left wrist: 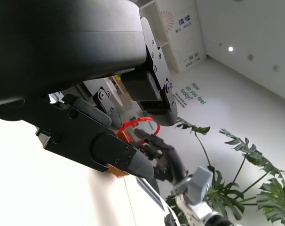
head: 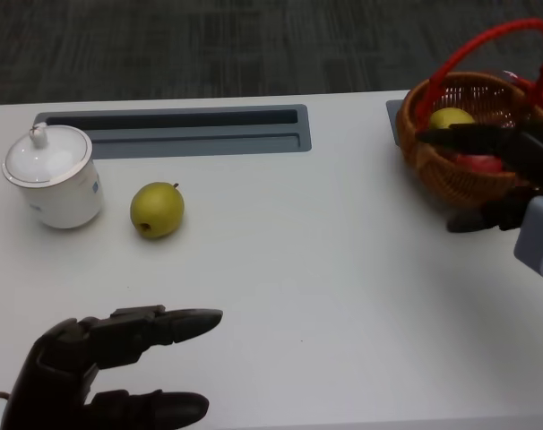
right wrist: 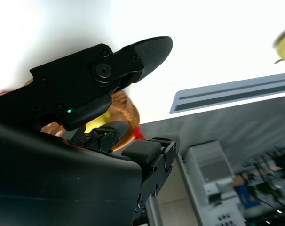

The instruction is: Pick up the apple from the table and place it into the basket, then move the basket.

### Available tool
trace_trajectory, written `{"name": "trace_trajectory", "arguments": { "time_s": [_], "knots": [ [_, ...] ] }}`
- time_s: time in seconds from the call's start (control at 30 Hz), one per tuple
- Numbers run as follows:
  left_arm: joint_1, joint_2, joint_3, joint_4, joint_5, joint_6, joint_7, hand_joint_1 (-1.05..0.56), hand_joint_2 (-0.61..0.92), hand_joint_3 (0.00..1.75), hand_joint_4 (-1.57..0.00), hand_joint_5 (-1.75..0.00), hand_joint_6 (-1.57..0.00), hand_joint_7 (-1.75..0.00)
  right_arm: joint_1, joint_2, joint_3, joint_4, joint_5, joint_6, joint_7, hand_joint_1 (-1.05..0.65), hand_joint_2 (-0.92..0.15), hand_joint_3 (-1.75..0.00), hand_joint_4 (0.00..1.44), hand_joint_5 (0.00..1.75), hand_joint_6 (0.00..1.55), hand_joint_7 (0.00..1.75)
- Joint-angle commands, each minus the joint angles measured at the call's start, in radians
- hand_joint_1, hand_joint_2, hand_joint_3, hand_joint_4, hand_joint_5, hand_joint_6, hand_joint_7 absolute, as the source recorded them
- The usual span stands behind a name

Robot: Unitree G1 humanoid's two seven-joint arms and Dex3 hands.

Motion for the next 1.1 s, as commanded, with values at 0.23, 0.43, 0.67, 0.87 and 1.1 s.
{"name": "trace_trajectory", "arguments": {
  "time_s": [0.23, 0.43, 0.67, 0.87, 1.1],
  "knots": [
    [-0.060, 0.039, 0.031, 0.074, -0.007, -0.042, -0.019, -0.44, 0.82, 0.00, -0.88, 0.00, -0.80, 0.00, 0.148, 0.011, -0.035, -0.108, 0.075, -0.172, -0.009, -0.81, -0.88, 0.00, 0.42, 0.00, 0.36, 0.00],
    [-0.062, 0.045, 0.029, 0.072, -0.015, -0.033, -0.021, -0.45, 0.82, 0.00, -0.88, 0.00, -0.81, 0.00, 0.215, 0.047, -0.045, -0.174, 0.173, -0.240, 0.076, -0.79, -0.86, 0.00, 0.43, 0.01, 0.38, 0.01],
    [-0.072, 0.067, 0.054, 0.093, 0.009, -0.035, -0.024, -0.49, 0.81, 0.00, -0.84, 0.00, -0.76, 0.00, 0.295, 0.163, -0.038, -0.209, 0.371, -0.304, 0.257, -0.73, -0.84, 0.00, 0.50, 0.02, 0.44, 0.02],
    [-0.086, 0.078, 0.062, 0.106, 0.015, -0.032, -0.023, -0.48, 0.79, 0.00, -0.82, 0.00, -0.76, 0.00, 0.340, 0.264, -0.063, -0.193, 0.495, -0.331, 0.362, -0.58, -0.82, -0.01, 0.62, 0.03, 0.56, 0.03],
    [-0.115, 0.080, 0.062, 0.121, -0.004, -0.038, -0.030, -0.46, 0.78, 0.00, -0.85, -0.01, -0.78, -0.01, 0.357, 0.341, -0.095, -0.170, 0.544, -0.346, 0.431, -0.53, -0.82, 0.00, 0.70, 0.03, 0.63, 0.03]
  ]
}}
